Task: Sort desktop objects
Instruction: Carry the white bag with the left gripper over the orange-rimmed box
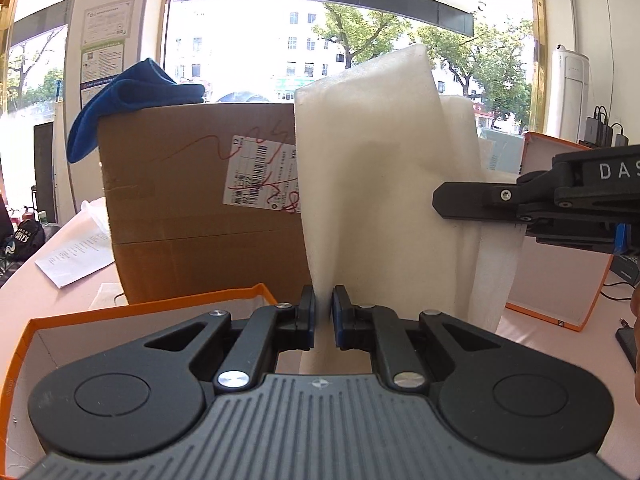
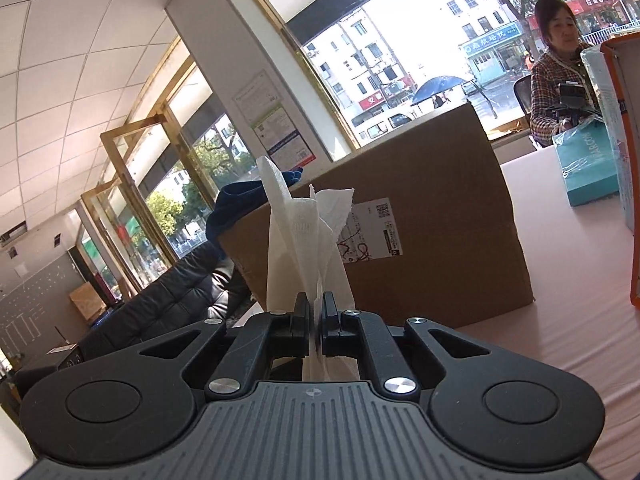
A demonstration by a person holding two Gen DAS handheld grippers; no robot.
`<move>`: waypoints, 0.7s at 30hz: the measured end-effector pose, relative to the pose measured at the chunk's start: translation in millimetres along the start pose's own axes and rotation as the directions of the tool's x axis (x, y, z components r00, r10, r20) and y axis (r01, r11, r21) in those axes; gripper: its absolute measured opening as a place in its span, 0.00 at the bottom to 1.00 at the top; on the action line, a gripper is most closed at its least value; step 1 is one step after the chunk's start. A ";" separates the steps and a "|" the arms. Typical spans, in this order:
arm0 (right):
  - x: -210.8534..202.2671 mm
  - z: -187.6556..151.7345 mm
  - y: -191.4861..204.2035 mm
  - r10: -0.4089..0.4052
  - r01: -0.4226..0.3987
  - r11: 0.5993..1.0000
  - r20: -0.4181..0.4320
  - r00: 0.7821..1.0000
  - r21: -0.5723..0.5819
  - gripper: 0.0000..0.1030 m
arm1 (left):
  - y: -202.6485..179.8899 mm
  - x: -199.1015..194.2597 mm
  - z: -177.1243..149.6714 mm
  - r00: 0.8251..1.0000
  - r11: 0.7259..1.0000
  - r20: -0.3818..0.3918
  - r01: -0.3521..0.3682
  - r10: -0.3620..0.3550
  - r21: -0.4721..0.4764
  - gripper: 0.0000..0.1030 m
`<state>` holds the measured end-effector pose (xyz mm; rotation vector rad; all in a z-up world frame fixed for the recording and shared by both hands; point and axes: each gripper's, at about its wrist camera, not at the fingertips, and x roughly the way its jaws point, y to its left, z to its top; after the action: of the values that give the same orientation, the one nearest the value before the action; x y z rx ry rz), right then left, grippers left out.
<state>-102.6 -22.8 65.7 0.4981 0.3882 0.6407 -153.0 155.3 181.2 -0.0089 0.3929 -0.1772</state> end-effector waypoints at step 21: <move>118.9 -56.3 89.0 0.166 -0.169 0.986 -0.227 0.959 0.007 0.05 | 120.8 -26.9 -34.7 0.970 0.969 -0.102 -0.229 0.220 -0.089 0.08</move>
<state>-83.9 133.7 46.3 0.4500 0.5621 0.8684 -170.1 279.8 154.2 -0.0546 0.4909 0.0669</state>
